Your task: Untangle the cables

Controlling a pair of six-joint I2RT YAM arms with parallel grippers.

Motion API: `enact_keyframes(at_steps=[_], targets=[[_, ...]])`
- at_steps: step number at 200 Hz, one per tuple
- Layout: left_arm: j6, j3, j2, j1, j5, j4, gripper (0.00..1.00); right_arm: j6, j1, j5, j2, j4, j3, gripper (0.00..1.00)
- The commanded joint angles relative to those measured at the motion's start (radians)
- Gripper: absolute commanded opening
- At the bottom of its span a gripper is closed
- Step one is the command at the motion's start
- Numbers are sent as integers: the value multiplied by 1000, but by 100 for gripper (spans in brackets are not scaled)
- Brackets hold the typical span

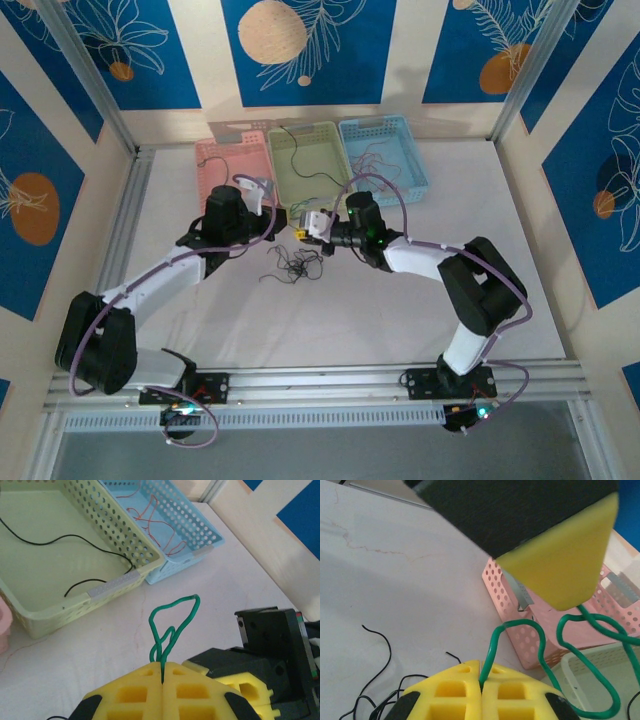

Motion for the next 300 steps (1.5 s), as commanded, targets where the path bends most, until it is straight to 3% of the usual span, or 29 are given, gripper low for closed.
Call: enact_keyframes(at_steps=[1,42,81,116,140,220,292,300], targets=[[6,45,-40,7,-88,-4,0,-22,8,-27,9,-28,26,0],[-37,37,-101,20,-78,9,0,-43,12,9,35,-69,52,0],[-26,32,-163,35,-197,-22,0,-40,11,0,35,-75,54,0],[-63,29,-220,60,-182,-9,0,-48,11,26,50,-91,66,0],[-41,36,-269,75,-230,-48,0,-49,9,42,55,-91,70,0],[-19,-1,-495,170,-403,-131,0,-22,-18,232,111,-108,123,0],[-49,-9,-458,175,-356,-103,0,24,-24,168,76,-47,88,0],[-52,-14,-453,175,-366,-92,0,39,-25,171,70,-27,82,11]])
